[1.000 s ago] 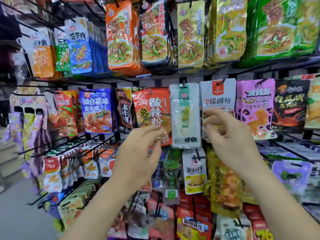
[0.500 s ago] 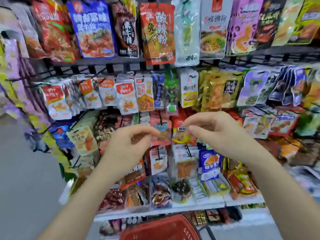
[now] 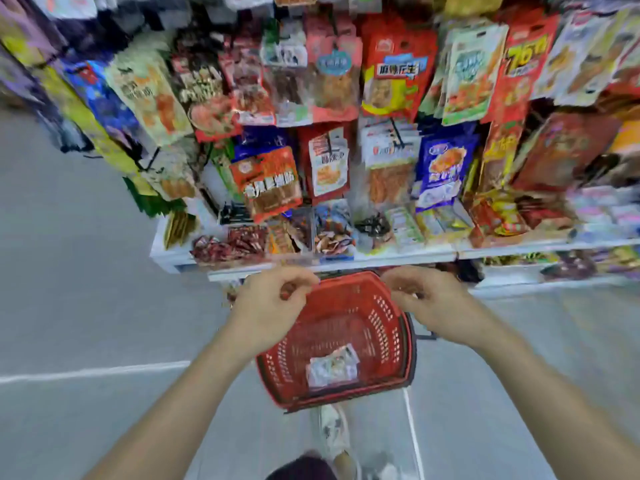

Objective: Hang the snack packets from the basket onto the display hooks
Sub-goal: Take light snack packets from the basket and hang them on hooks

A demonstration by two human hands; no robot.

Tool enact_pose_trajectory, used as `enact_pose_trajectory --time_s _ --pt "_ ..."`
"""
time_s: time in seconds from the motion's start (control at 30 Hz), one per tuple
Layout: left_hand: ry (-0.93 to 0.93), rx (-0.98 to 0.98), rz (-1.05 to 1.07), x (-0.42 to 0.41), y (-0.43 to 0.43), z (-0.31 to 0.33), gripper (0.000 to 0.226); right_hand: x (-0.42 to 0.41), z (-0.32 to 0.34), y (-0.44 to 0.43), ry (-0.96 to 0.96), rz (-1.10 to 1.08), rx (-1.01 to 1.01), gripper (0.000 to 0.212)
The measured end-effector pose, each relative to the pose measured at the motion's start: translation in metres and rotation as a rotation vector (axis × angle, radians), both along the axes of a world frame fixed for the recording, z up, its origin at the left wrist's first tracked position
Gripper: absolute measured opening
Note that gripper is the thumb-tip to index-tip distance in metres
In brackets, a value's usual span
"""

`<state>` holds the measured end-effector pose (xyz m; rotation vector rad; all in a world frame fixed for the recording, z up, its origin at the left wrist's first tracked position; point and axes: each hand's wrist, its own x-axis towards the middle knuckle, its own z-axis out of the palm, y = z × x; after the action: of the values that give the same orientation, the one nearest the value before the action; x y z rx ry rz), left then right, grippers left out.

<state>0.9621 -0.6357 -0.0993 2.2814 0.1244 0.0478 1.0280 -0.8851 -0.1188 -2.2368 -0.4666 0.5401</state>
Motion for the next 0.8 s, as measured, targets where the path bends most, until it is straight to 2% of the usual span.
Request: enact_pose_trajectory --time_s 0.17,0.37,0.53,0.63,0.7,0.73,0.8 --pt "0.173 0.007 -0.014 -0.019 -0.001 -0.128 0.025 -0.034 -0.115 0.005 0.171 -0.172 0.062 0.041" --pt "0.405 0.072 -0.067 0.005 0.018 -0.324 0.028 -0.008 -0.289 0.036 0.314 -0.243 0.024 0.030" --pt "0.620 0.200 -0.161 0.048 0.030 -0.513 0.032 0.042 -0.456 0.075 0.456 -0.047 -0.172 0.040" --pt "0.787 0.381 -0.360 0.069 0.030 -0.624 0.020 0.073 -0.529 0.094 0.433 0.148 -0.329 0.044" --pt "0.897 0.507 -0.502 0.074 0.025 -0.675 0.010 0.090 -0.564 0.102 0.372 0.267 -0.444 0.048" --pt "0.942 0.529 -0.536 0.074 0.024 -0.697 0.012 0.095 -0.578 0.106 0.328 0.314 -0.497 0.049" --pt "0.957 0.552 -0.549 0.071 0.022 -0.732 0.055 0.103 -0.602 0.113 0.260 0.378 -0.563 0.051"
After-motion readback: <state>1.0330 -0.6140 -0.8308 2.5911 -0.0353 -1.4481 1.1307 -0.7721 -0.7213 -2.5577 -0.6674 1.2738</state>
